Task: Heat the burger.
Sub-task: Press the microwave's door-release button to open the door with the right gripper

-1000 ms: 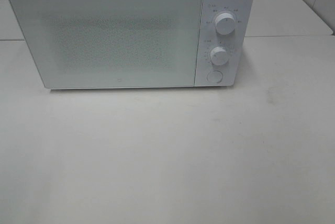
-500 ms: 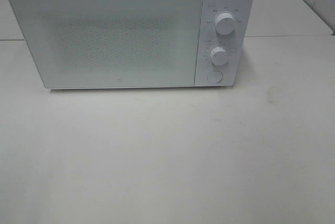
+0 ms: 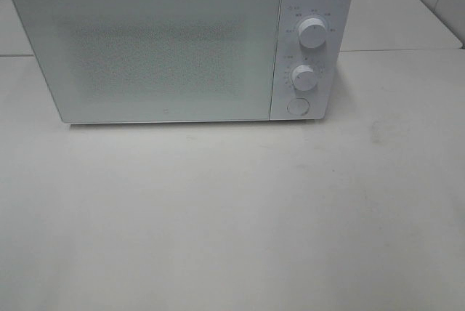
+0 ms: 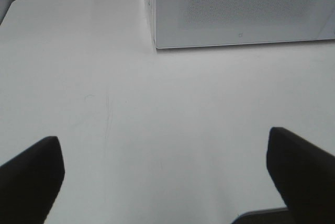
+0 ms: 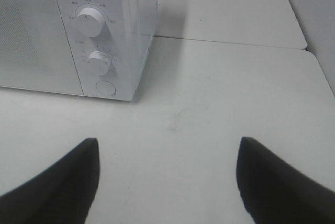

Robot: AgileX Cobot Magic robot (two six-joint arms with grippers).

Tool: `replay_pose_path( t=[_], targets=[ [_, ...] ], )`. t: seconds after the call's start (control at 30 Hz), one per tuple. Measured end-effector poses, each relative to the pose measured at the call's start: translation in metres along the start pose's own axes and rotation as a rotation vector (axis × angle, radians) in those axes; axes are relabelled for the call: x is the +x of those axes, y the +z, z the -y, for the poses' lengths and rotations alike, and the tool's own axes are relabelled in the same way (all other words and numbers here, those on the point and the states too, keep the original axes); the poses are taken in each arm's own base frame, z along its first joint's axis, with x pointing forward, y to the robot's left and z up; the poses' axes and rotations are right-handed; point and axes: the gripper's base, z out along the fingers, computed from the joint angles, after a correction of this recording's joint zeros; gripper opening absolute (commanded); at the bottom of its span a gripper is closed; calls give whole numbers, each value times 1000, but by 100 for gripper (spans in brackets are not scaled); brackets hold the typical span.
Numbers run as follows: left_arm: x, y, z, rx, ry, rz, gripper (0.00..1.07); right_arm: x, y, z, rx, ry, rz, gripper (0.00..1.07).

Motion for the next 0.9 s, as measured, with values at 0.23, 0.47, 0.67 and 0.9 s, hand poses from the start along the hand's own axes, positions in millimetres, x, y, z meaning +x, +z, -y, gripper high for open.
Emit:
replay_pose_path(
  t=[0.23,0.47,0.67,0.9],
  targets=[
    [0,0,0,0,0,0,99,-7,24,-2,-7,-5,-13,71],
    [0,0,0,0,0,0,99,-13,59,-4,-17,-10,-37,71],
    [0,0,0,0,0,0,99,-14,86,-6,-26,-12,-45,71],
    [0,0,0,0,0,0,99,-12,119,-8,-37,-14,-49,71]
  ],
)
